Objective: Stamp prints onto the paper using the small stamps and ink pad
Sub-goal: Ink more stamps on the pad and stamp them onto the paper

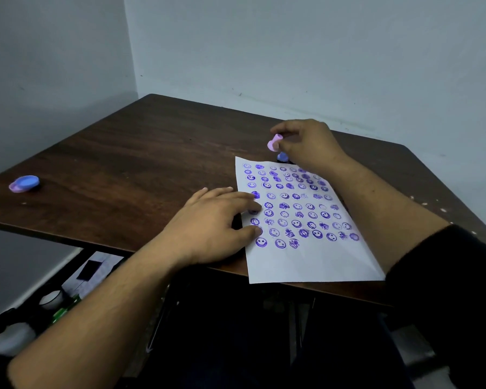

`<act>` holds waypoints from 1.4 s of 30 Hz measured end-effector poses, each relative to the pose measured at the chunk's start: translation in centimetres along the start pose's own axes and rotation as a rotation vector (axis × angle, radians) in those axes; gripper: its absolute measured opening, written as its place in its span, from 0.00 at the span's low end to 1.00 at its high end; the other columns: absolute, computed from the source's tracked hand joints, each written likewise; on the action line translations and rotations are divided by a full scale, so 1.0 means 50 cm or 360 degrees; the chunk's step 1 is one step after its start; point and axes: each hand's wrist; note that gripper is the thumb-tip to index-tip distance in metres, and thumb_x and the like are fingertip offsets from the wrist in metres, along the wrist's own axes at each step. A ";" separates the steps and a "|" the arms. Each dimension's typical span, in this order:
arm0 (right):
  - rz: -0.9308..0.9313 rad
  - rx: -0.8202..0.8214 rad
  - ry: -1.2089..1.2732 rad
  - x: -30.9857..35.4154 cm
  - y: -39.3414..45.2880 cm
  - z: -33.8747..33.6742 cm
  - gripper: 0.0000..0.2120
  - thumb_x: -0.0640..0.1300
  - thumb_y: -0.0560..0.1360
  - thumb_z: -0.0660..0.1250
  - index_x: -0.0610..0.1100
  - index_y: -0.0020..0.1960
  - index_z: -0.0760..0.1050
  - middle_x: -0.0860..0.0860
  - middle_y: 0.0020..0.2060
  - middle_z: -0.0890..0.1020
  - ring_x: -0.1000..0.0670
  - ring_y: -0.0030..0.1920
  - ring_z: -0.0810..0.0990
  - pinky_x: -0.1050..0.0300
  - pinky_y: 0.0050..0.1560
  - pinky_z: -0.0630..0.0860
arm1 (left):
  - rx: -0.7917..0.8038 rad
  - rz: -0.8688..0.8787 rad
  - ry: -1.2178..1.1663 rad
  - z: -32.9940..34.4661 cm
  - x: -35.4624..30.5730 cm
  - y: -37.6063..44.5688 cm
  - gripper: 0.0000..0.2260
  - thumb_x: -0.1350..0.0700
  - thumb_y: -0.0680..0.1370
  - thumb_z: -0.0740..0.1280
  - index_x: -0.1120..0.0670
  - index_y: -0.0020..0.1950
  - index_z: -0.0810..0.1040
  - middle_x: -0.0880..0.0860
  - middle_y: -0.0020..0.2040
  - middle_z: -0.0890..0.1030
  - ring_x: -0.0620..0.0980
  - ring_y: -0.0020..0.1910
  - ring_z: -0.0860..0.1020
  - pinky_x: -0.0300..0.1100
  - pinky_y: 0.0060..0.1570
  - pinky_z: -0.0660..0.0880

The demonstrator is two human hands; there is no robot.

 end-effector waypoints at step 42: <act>0.0342 -0.0693 -0.0581 -0.185 -0.380 -0.143 0.03 0.54 0.78 0.73 0.58 0.48 0.80 0.67 0.36 0.72 0.52 0.45 0.77 0.49 0.51 0.79 | -0.0066 0.0012 -0.0156 -0.020 -0.018 -0.012 0.16 0.40 0.78 0.67 0.37 0.65 0.76 0.35 0.72 0.71 0.39 0.75 0.62 0.54 0.75 0.59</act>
Point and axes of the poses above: each hand's wrist, its own y-axis towards the middle knuckle, its own z-axis out of the palm, x = y × z
